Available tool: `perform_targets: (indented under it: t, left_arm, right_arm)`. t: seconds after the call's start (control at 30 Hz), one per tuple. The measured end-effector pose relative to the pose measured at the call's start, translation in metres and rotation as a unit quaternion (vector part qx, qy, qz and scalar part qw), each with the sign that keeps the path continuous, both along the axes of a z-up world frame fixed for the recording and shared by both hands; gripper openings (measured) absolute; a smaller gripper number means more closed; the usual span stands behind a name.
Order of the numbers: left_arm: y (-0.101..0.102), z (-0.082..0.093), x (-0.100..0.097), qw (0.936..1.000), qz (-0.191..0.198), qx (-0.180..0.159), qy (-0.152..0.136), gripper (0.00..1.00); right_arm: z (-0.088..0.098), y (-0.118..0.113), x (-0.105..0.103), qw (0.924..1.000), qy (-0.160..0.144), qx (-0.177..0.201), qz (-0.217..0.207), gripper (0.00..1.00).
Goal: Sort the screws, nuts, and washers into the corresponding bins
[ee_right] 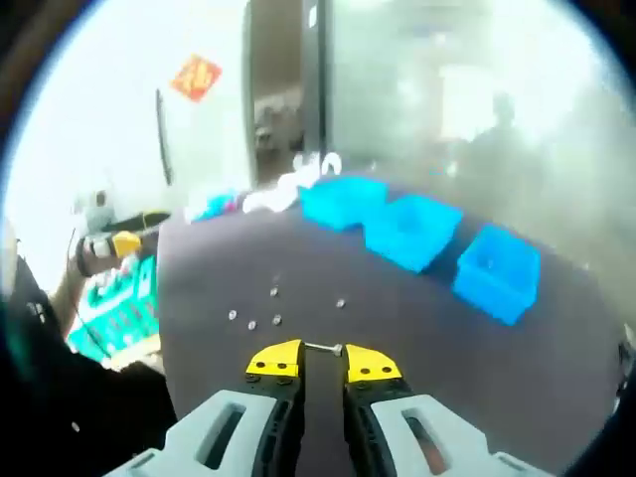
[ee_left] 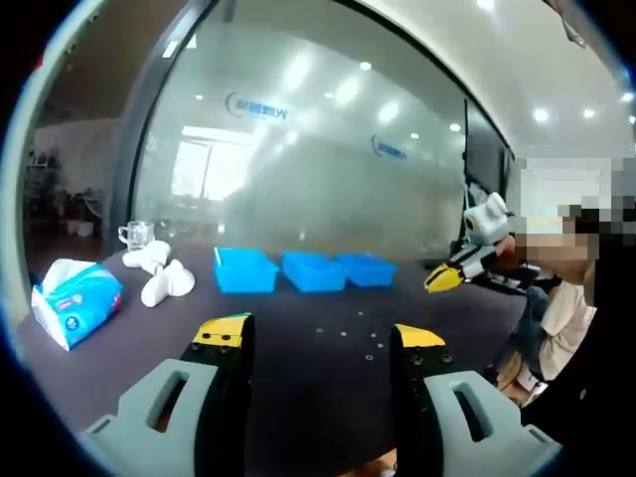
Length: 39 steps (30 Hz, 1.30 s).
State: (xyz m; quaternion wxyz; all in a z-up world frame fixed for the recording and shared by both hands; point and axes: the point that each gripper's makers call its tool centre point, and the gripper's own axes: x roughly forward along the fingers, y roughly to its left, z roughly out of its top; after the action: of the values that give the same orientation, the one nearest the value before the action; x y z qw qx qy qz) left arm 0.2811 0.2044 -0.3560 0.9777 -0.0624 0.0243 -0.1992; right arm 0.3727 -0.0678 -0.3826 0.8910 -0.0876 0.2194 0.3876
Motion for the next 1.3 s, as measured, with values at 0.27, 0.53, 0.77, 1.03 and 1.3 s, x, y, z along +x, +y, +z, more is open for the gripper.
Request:
perform_targets:
  t: [0.27,0.53,0.77,1.03,1.3]
  left_arm:
    - [-0.002,0.004,0.003,1.0,0.0,0.006,-0.002,0.53]
    - [-0.006,0.005,0.002,0.9999,-0.003,0.009,-0.005,0.53]
    - [-0.01,0.005,0.003,0.9999,-0.009,0.011,-0.004,0.53]
    - [-0.011,0.006,0.003,0.9999,-0.012,0.008,-0.006,0.53]
    - [-0.006,0.006,0.001,0.9999,-0.006,0.003,-0.007,0.53]
  right_arm:
    - [0.018,-0.023,-0.014,0.9899,-0.076,0.093,-0.076,0.11]
    - [0.026,-0.047,-0.022,0.9703,-0.16,0.101,-0.15,0.11]
    - [0.049,-0.057,-0.004,0.9526,-0.197,0.138,-0.186,0.11]
    - [0.056,-0.061,0.041,0.9497,-0.198,0.143,-0.196,0.11]
    - [0.067,-0.07,0.099,0.948,-0.204,0.121,-0.212,0.11]
